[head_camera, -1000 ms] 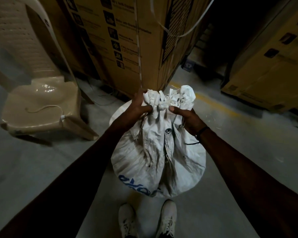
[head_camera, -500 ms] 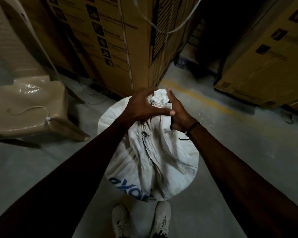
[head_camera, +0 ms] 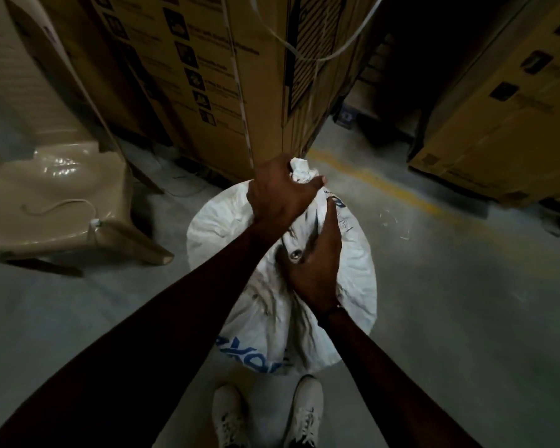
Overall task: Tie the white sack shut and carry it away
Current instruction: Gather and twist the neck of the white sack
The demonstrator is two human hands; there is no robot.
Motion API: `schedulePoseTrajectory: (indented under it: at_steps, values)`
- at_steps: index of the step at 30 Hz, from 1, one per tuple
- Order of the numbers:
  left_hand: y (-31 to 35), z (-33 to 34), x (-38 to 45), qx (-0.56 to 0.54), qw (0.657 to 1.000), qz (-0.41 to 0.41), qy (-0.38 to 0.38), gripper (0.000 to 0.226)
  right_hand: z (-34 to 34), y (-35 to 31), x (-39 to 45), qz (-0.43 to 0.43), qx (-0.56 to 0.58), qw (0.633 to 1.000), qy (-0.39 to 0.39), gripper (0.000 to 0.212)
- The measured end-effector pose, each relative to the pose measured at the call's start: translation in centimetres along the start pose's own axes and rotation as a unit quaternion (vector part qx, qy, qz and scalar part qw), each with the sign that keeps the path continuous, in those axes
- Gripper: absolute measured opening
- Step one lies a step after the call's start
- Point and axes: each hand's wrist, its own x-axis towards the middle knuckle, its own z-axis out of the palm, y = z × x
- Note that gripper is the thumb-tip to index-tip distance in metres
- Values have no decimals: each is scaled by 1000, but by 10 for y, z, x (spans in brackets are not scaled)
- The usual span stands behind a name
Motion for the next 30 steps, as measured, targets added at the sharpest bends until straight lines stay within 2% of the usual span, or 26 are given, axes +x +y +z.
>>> schedulePoseTrajectory:
  at_steps: [2,4,6,9,11,13,15,17,18,20,22,24,28,30]
  values:
    - [10,3,-8,9,999,-30,-14,53,15,-7,1,3,-27,999,19,115]
    - [21,3,-16,6,998,-57,-26,59,27,-21,14,84,49,993,65,108]
    - [31,2,-21,19,996,-64,-58,68,30,-23,29,153,58,984,69,87]
    - [38,-9,-19,24,988,-39,-149,79,21,-4,39,166,105,980,-7,65]
    - [33,-23,-7,22,975,-17,-219,81,11,9,51,181,166,967,-71,59]
    - [21,-40,9,70,957,24,-280,99,5,16,63,175,195,952,-158,51]
    - [9,-55,21,146,947,77,-275,127,-1,19,75,168,186,946,-205,60]
    - [-3,-59,31,194,941,150,-235,135,-5,21,84,153,159,943,-251,75]
    - [-6,-57,36,199,933,179,-242,130,-6,21,87,145,143,935,-289,79]
    - [-13,-48,46,189,918,186,-295,110,-7,19,92,104,111,918,-366,85]
    - [-19,-37,54,190,918,173,-301,79,-6,13,93,71,86,911,-397,88]
    - [-22,-30,57,192,930,170,-262,56,-5,14,90,78,94,921,-370,90]
    - [-34,-19,59,152,965,139,-161,46,-9,26,74,102,123,947,-280,109]
    - [-39,-15,56,141,980,90,-109,44,-10,30,64,90,127,956,-250,116]
